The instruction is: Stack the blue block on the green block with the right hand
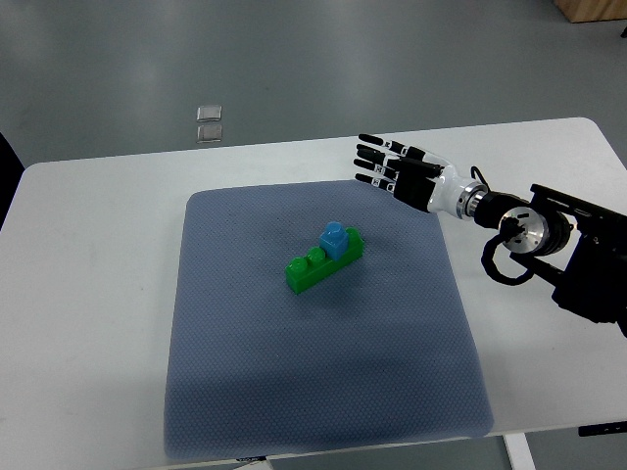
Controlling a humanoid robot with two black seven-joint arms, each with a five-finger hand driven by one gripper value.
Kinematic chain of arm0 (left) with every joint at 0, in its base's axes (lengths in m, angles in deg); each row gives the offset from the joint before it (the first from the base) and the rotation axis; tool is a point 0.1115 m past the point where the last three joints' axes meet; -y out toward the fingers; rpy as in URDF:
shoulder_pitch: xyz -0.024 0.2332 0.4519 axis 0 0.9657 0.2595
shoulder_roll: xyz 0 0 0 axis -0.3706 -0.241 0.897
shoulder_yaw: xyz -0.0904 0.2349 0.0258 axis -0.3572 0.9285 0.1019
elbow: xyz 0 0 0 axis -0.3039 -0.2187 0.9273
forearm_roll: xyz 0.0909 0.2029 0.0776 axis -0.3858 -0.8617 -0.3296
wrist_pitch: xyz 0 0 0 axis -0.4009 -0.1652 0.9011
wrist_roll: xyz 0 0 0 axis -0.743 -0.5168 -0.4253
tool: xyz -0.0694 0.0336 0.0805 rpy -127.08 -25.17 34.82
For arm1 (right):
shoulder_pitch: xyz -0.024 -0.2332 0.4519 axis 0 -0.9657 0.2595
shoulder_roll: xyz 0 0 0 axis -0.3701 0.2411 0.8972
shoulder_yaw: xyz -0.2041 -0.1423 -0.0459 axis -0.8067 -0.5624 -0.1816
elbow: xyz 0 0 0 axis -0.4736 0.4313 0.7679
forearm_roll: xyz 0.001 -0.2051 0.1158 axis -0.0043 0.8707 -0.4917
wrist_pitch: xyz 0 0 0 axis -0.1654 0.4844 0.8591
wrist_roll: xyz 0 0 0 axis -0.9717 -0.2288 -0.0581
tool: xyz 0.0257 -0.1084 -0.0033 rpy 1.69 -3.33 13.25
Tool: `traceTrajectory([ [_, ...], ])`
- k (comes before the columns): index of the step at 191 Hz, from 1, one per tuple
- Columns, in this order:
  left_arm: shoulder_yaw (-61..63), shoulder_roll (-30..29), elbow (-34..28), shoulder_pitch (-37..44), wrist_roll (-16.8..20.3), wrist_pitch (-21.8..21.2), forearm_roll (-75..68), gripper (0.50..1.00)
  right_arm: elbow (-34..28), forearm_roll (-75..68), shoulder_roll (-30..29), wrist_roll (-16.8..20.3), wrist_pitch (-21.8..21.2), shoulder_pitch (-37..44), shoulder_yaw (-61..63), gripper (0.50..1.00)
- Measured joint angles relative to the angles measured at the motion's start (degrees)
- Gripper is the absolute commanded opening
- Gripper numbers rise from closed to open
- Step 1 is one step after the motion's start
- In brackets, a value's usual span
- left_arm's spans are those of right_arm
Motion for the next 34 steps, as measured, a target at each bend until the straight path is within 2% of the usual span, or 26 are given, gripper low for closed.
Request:
traceTrajectory([
  [34,0.00,0.00,0.00,0.00,0.00,0.00,0.00,1.000,0.61,-0.07,-0.38,-0.57,-0.36,-0.53,1.02,0.926],
])
